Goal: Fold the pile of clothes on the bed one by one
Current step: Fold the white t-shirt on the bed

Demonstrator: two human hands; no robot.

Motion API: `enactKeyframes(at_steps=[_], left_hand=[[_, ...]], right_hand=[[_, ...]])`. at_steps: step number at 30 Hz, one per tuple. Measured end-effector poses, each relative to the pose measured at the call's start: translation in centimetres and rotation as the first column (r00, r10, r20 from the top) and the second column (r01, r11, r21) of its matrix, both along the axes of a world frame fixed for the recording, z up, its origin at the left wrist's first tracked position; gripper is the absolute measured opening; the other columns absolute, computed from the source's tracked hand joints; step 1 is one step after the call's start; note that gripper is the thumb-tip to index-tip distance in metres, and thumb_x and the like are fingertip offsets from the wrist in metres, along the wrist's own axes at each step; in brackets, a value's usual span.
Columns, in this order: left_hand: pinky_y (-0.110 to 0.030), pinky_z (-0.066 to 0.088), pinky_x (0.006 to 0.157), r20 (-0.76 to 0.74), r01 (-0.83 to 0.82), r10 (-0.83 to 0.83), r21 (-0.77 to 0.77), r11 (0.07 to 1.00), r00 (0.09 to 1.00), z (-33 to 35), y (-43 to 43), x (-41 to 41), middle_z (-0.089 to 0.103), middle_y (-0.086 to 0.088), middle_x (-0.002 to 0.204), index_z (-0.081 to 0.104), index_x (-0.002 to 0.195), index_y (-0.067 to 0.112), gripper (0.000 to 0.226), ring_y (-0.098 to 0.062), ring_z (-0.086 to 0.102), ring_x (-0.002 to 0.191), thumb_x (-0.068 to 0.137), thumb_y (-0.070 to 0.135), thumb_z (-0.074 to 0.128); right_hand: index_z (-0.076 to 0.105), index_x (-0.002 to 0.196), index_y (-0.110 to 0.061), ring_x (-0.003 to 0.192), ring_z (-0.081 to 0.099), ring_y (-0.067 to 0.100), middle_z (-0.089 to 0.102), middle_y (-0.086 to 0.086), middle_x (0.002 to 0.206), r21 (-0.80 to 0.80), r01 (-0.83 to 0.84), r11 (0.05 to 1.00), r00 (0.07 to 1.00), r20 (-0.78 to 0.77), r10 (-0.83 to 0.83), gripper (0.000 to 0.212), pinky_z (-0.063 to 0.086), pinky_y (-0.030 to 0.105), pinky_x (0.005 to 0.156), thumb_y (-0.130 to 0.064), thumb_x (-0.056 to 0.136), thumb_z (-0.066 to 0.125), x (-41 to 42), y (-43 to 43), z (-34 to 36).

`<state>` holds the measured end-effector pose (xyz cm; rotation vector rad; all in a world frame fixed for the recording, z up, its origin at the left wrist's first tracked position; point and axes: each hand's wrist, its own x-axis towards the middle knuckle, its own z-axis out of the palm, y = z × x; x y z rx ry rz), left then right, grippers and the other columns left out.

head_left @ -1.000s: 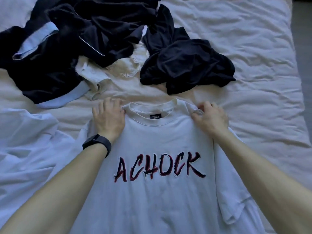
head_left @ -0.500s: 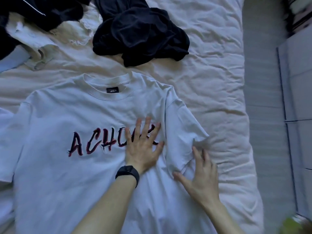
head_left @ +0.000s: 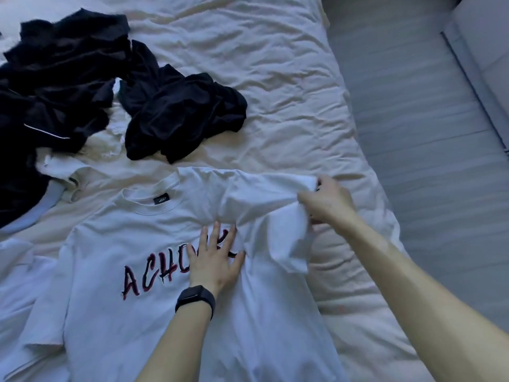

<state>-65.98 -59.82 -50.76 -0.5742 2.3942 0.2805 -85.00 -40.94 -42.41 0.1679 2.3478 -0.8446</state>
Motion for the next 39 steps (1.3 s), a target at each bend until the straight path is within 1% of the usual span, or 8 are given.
enactKeyframes(at_steps=[5,9,14,19,25,29,33,39], left_hand=[[-0.06,0.017,0.118,0.051,-0.025,0.024,0.023,0.999,0.998,1.5,0.1,-1.5,0.0,0.003,0.167,0.009,0.156,0.047,0.068,-0.025,-0.003,0.154,0.096,0.063,0.036],[-0.044,0.045,0.1,-0.13,-0.164,0.168,0.04,0.986,0.977,3.6,0.3,-5.7,0.045,-0.008,0.14,0.051,0.136,0.03,0.046,-0.029,0.046,0.127,0.092,0.041,0.052],[-0.038,0.044,0.096,-0.515,0.057,-0.03,0.036,0.998,0.857,6.1,2.3,-15.0,0.049,-0.005,0.138,0.053,0.135,0.018,0.051,-0.026,0.049,0.123,0.091,0.042,0.062],[-0.041,0.047,0.093,-0.249,0.303,-0.271,0.1,0.948,0.93,5.3,5.9,-22.8,0.063,0.0,0.123,0.055,0.128,0.027,0.054,-0.024,0.057,0.114,0.086,0.058,0.067],[-0.027,0.045,0.063,-0.258,0.024,0.122,0.5,0.866,0.958,5.9,6.4,-25.9,0.063,0.003,0.083,0.064,0.092,0.022,0.01,-0.013,0.058,0.074,0.087,0.022,0.073],[-0.022,0.047,0.06,-0.175,-0.148,0.303,0.587,0.796,0.937,6.3,5.6,-26.1,0.071,-0.001,0.091,0.063,0.094,0.021,0.021,-0.014,0.064,0.076,0.076,0.021,0.073],[-0.023,0.048,0.065,0.012,-0.165,0.191,0.557,0.814,0.982,6.0,7.1,-27.4,0.068,0.001,0.092,0.069,0.106,0.016,0.024,-0.015,0.064,0.082,0.086,0.027,0.075],[-0.028,0.052,0.071,-0.1,-0.046,0.122,0.556,0.83,0.987,6.2,8.5,-29.1,0.074,-0.003,0.086,0.077,0.096,0.019,0.023,-0.014,0.065,0.076,0.077,0.031,0.077]], right_hand=[[0.06,0.097,-0.027,0.091,0.069,0.025,0.055,-0.011,0.073,-0.287,0.234,0.929,0.899,-0.301,-0.319,0.022,0.054,0.038,0.089,-0.015,0.079,0.056,-7.1,1.6,0.7],[0.061,0.107,-0.019,0.103,0.063,0.017,0.064,-0.01,0.094,-0.315,0.315,0.895,0.908,-0.175,-0.381,0.018,0.045,0.027,0.09,-0.03,0.092,0.066,-4.2,3.2,-0.8],[0.054,0.112,-0.016,0.099,0.063,0.018,0.062,0.001,0.11,-0.298,0.529,0.795,0.82,-0.062,-0.569,0.048,0.047,0.03,0.088,-0.052,0.087,0.072,6.1,6.3,-2.5],[0.047,0.12,-0.019,0.105,0.064,0.02,0.06,-0.008,0.107,-0.158,0.635,0.757,0.767,0.246,-0.592,0.092,0.055,0.047,0.091,-0.075,0.057,0.08,10.3,6.2,-4.7],[0.063,0.083,-0.017,0.087,0.064,0.022,0.068,-0.002,0.084,-0.205,0.545,0.813,0.839,0.133,-0.528,0.02,0.047,0.028,0.071,-0.031,0.082,0.077,6.0,7.2,-5.0],[0.058,0.085,-0.021,0.09,0.066,0.019,0.064,-0.012,0.081,-0.293,0.635,0.715,0.752,0.024,-0.658,0.014,0.048,0.03,0.077,-0.013,0.089,0.069,4.1,8.3,-5.4],[0.055,0.111,-0.016,0.096,0.062,0.018,0.063,-0.012,0.091,-0.231,0.683,0.693,0.724,0.083,-0.685,0.037,0.042,0.028,0.084,-0.042,0.091,0.071,4.7,8.6,-4.8],[0.065,0.079,-0.022,0.069,0.07,0.015,0.072,-0.007,0.068,-0.222,0.639,0.737,0.769,0.229,-0.597,0.037,0.059,0.042,0.078,-0.058,0.081,0.072,7.0,7.8,-5.8]])
